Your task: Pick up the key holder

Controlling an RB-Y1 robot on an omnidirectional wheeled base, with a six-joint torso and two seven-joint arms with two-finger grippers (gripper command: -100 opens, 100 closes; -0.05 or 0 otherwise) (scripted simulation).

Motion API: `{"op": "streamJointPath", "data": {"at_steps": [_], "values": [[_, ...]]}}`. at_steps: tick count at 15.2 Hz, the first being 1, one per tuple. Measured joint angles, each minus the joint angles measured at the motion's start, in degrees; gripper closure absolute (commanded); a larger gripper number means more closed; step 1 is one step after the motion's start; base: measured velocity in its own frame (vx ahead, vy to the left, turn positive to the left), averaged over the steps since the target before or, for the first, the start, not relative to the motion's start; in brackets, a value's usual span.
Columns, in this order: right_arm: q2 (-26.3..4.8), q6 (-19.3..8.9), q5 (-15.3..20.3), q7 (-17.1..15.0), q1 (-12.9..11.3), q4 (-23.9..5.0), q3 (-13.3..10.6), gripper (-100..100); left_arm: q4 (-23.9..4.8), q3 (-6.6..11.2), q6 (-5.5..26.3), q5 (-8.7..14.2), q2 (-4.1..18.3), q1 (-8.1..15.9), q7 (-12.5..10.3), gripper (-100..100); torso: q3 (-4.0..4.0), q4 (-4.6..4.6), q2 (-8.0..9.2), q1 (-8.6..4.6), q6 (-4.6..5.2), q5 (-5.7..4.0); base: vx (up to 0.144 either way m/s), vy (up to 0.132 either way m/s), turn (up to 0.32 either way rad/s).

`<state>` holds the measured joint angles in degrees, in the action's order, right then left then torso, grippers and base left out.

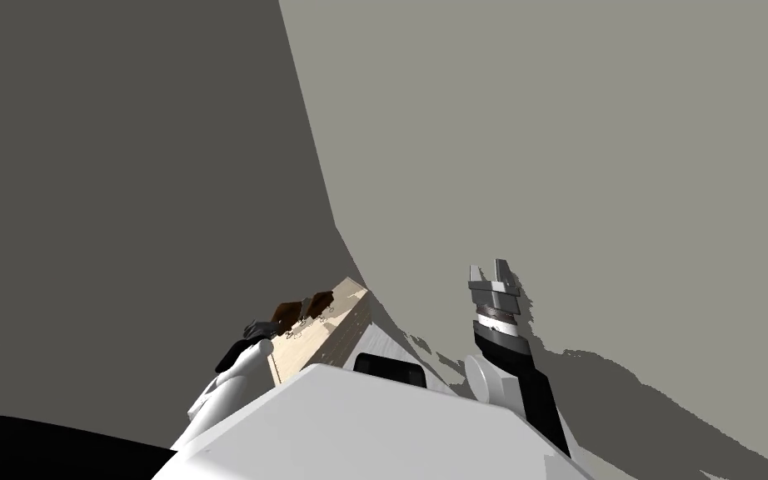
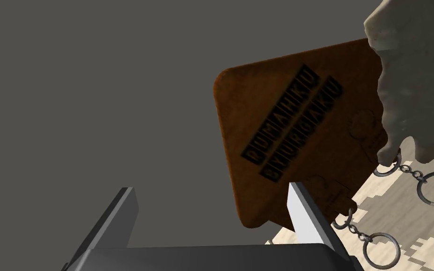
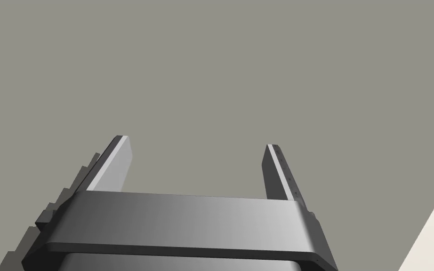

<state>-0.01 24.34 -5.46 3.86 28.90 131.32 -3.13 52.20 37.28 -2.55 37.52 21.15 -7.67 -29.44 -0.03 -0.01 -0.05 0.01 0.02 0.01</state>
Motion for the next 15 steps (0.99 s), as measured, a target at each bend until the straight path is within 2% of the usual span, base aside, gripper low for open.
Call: {"op": "streamJointPath", "data": {"at_steps": [3, 6, 7, 8, 9, 10, 12, 13, 15], "values": [[0.0, 0.0, 0.0, 0.0, 0.0, 0.0, 0.0, 0, -2.06, 3.13, 2.01, 1.02, -1.16, 0.94, -0.65, -100, -0.01, 0.0, -0.01, -0.01, -0.01, 0.0, 0.011, -0.005, -0.142], [0.0, 0.0, 0.0, 0.0, 0.0, 0.0, 0.0, 0, -4.69, 3.55, 2.48, 2.04, -0.65, 1.49, -1.54, -100, 0.0, 0.0, 0.0, 0.0, -0.01, 0.0, 0.008, -0.005, -0.083], [0.0, 0.0, 0.0, 0.0, 0.0, 0.0, 0.0, 0, -7.07, 2.39, 1.99, 3.27, 0.44, 1.74, -2.59, -100, 0.0, 0.0, 0.0, 0.01, -0.02, 0.0, 0.015, -0.005, -0.213], [0.0, 0.0, 0.0, 0.0, 0.0, 0.0, 0.0, 0, -8.37, 3.1, 2.18, 3.83, 0.35, 2.03, -3.25, -100, -0.01, 0.0, -0.01, 0.01, 0.01, 0.01, 0.016, -0.001, -0.163], [0.0, 0.0, 0.0, 0.0, 0.0, 0.0, 0.0, 0, -10.67, 2.65, 2.07, 4.7, 0.94, 2.6, -4.02, -100, -0.02, -0.01, -0.03, 0.02, -0.01, 0.0, 0.011, 0.003, -0.036], [0.0, 0.0, 0.0, 0.0, 0.01, 0.0, 0.01, 0, -11.35, 2.98, 2.12, 4.87, 0.8, 2.81, -4.34, -100, -0.01, -0.01, -0.02, 0.02, -0.05, 0.0, 0.006, 0.003, 0.019], [0.0, 0.0, 0.0, 0.0, 0.0, 0.0, 0.0, 0, -11.38, 4.77, 3.28, 4.79, 0.15, 2.94, -4.12, -100, 0.0, 0.0, 0.01, 0.02, -0.02, 0.0, 0.012, -0.002, -0.187], [0.0, 0.0, 0.0, 0.0, 0.0, 0.0, 0.0, 0, -12.15, 5.36, 3.98, 5.63, 0.06, 2.85, -4.65, -100, 0.0, 0.0, -0.01, 0.01, 0.01, 0.0, 0.017, 0.006, -0.198], [0.0, 0.0, 0.0, 0.0, 0.0, 0.0, 0.0, 0, -15.73, 5.57, 4.38, 7.18, 0.67, 4.06, -5.79, -100, -0.02, -0.01, -0.04, 0.04, 0.0, 0.01, 0.019, 0.006, -0.128]]}}
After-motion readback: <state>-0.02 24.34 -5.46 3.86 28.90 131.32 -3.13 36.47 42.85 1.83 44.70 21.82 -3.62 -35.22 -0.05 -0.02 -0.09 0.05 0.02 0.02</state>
